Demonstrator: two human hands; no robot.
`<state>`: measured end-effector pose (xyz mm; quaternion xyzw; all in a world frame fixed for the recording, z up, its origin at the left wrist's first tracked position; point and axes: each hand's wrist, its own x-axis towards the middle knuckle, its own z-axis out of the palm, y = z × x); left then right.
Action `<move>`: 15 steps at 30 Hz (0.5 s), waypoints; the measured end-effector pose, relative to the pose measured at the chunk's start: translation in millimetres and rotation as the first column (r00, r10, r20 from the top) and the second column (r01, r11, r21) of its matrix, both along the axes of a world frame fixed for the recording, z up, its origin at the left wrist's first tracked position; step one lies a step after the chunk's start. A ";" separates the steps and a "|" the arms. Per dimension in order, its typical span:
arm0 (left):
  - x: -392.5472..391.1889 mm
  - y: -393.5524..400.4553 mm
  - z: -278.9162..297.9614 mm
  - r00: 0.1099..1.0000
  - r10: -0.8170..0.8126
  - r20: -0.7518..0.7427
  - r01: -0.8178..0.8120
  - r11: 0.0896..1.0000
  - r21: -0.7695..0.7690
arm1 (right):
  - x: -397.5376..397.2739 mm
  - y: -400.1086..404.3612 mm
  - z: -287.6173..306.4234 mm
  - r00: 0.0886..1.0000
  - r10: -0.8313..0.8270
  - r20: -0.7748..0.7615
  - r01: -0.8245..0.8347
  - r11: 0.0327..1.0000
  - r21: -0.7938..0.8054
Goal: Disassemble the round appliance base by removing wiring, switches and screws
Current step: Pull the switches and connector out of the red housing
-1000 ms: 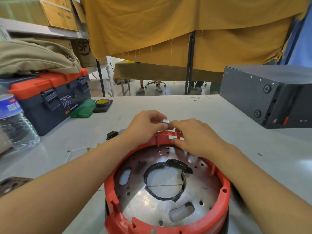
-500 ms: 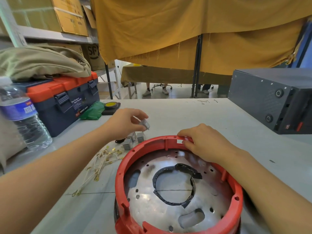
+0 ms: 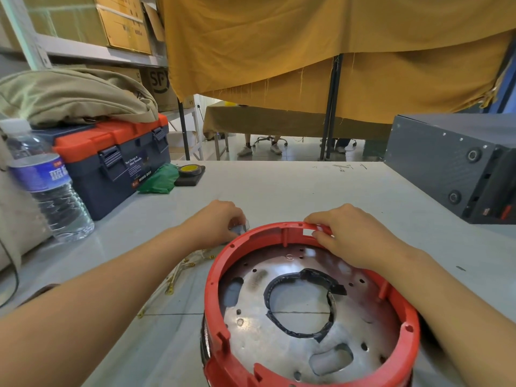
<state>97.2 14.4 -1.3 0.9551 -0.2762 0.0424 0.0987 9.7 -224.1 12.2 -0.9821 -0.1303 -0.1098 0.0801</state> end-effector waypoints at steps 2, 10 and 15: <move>0.1 0.6 -1.8 1.000 0.001 0.006 -0.001 1.000 0.002 | -0.1 0.5 0.2 1.000 0.000 -0.006 0.000 1.000 0.004; -5.6 3.9 4.3 1.000 0.031 -0.003 -0.031 0.988 -0.150 | -0.7 -1.1 -0.7 1.000 0.005 -0.004 -0.005 1.000 0.024; -29.4 -4.1 22.3 0.979 0.018 -0.202 -0.079 0.951 -0.299 | 0.9 -2.1 -2.2 1.000 0.003 0.001 -0.003 0.999 0.042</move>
